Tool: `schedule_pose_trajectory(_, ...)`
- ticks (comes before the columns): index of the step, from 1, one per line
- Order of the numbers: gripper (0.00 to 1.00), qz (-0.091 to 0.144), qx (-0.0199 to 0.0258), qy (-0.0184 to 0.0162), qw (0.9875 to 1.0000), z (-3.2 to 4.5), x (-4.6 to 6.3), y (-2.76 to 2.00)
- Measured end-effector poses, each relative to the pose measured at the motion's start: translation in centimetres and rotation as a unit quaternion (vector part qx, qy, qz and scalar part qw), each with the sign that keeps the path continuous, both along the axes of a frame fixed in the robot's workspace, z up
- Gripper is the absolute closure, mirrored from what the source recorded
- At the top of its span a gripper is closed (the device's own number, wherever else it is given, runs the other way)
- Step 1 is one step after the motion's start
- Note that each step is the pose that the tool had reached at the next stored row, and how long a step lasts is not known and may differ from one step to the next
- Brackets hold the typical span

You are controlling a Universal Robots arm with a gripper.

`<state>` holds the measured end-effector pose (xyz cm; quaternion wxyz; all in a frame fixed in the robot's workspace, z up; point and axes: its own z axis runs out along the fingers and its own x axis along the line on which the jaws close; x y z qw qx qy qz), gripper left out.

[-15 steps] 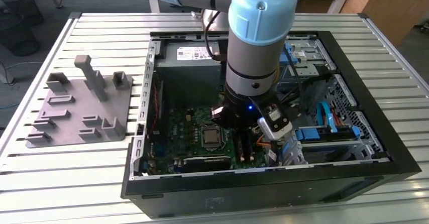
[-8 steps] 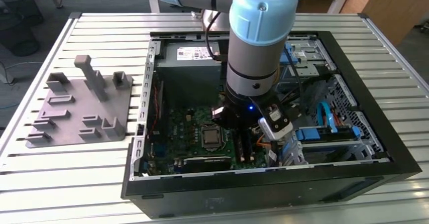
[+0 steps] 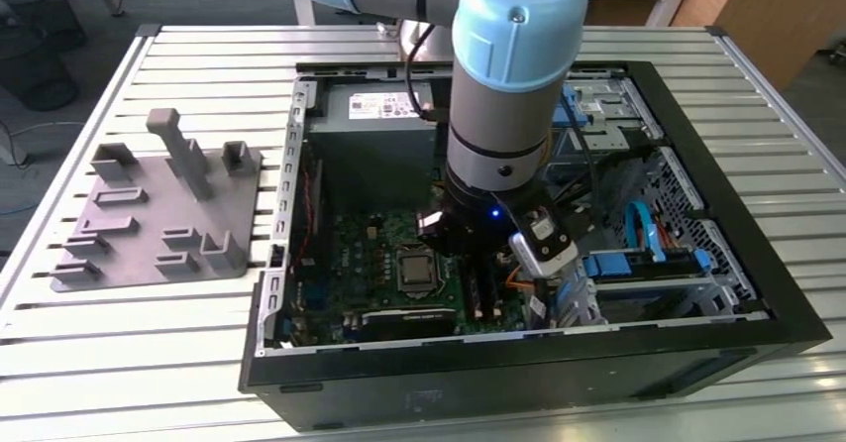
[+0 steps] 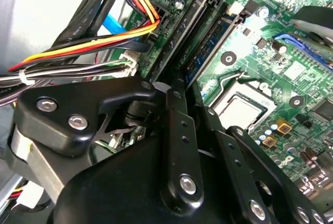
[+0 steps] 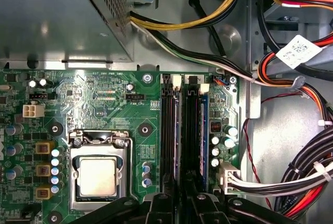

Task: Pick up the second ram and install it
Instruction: 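Insert the second ram into the second slot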

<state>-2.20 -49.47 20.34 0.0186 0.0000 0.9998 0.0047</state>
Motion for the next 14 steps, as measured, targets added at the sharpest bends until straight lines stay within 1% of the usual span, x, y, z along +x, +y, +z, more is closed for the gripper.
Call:
schedule_pose_trajectory(2,0.79,0.000,-0.0004,0.0000,1.0000,0.02,0.0,0.00)
schedule_pose_trajectory(3,0.79,0.000,-0.0007,0.0001,1.0000,0.23,0.0,0.00)
schedule_pose_trajectory(4,0.79,-0.001,-0.0011,0.0000,1.0000,1.59,0.0,0.10)
schedule_pose_trajectory(5,0.79,-0.001,-0.0019,0.0000,1.0000,2.21,0.0,0.23)
schedule_pose_trajectory(7,0.80,-0.001,-0.0041,0.0000,1.0000,3.01,0.0,0.41)
schedule_pose_trajectory(8,0.87,-0.001,-0.0054,0.0000,1.0000,3.28,0.0,0.48)
schedule_pose_trajectory(9,0.87,-0.001,-0.0060,0.0000,1.0000,3.44,0.0,0.53)
schedule_pose_trajectory(10,0.90,-0.001,-0.0066,0.0000,1.0000,3.51,0.0,0.59)
schedule_pose_trajectory(12,0.90,-0.001,-0.0087,0.0000,1.0000,3.64,0.0,0.67)
schedule_pose_trajectory(13,0.90,-0.001,-0.0105,0.0000,0.9999,3.68,0.0,0.69)
schedule_pose_trajectory(14,0.90,-0.001,-0.0111,0.0000,0.9999,3.68,0.0,0.68)
